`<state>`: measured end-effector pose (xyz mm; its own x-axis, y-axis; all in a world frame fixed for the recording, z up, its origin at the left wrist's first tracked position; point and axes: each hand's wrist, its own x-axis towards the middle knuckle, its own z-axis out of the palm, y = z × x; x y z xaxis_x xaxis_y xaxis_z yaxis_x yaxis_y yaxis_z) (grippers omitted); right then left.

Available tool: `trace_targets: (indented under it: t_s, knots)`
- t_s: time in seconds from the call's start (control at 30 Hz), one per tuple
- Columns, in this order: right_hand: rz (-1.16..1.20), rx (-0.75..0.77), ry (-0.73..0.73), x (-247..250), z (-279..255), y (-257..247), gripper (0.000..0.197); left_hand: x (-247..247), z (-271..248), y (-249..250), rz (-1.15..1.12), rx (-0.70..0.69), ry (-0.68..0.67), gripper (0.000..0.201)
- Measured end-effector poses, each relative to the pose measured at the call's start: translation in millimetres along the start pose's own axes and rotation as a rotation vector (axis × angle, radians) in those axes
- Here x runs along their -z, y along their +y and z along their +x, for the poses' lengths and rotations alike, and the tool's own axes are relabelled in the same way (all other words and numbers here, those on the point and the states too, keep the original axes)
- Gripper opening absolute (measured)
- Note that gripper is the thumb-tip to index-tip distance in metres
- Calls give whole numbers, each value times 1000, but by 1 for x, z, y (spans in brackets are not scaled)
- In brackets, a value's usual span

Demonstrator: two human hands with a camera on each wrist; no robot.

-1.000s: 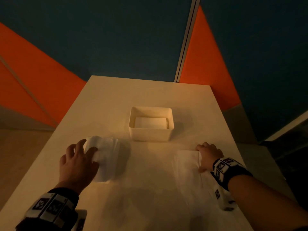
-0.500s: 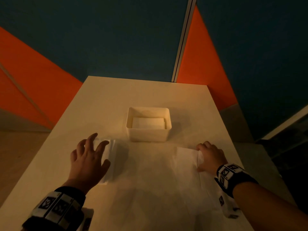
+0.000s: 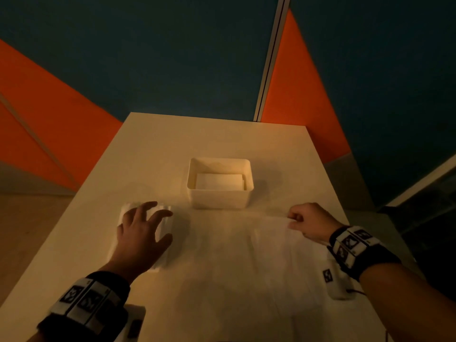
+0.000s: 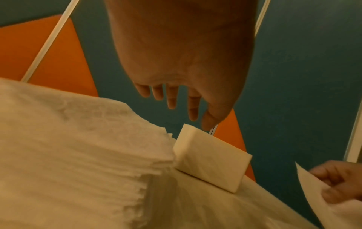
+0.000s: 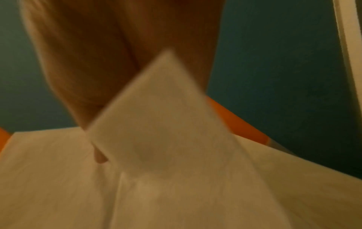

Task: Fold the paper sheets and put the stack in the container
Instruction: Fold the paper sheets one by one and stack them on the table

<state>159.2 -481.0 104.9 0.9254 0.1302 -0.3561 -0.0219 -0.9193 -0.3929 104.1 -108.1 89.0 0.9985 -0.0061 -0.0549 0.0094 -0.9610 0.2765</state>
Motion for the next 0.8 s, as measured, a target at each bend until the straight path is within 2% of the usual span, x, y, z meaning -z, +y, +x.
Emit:
trace_targets:
  t_s: [0.07, 0.13, 0.17, 0.23, 0.3, 0.33, 0.43, 0.57, 0.73, 0.8]
  knots:
    - [164, 62, -16, 17, -6, -18, 16, 2, 5, 5, -179, -71, -37, 39]
    - [352, 125, -19, 28, -13, -37, 13, 7, 6, 18, -461, -43, -211, 31]
    - [467, 143, -17, 31, -16, -46, 13, 9, 7, 25, -572, -18, -328, 39]
    - [701, 162, 18, 32, -19, -58, 14, 8, 9, 40, -715, -22, -489, 69]
    - [925, 153, 60, 25, -20, -68, 18, 5, 9, 53, -831, -37, -604, 62]
    - [1031, 136, 66, 21, -20, -71, 20, 4, 10, 59, -901, -50, -632, 62]
    - [1221, 111, 38, 9, -23, -81, 21, 7, 13, 70, -1160, -73, -647, 80]
    - [1339, 85, 19, -2, -27, -88, 23, 19, 16, 71, -1559, 41, -681, 63]
    - [1260, 80, 12, -12, -26, -84, 42, 23, 18, 68, -1560, 55, -667, 35]
    - [1196, 73, 6, -12, -27, -85, 47, 22, 19, 66, -1526, 45, -657, 37]
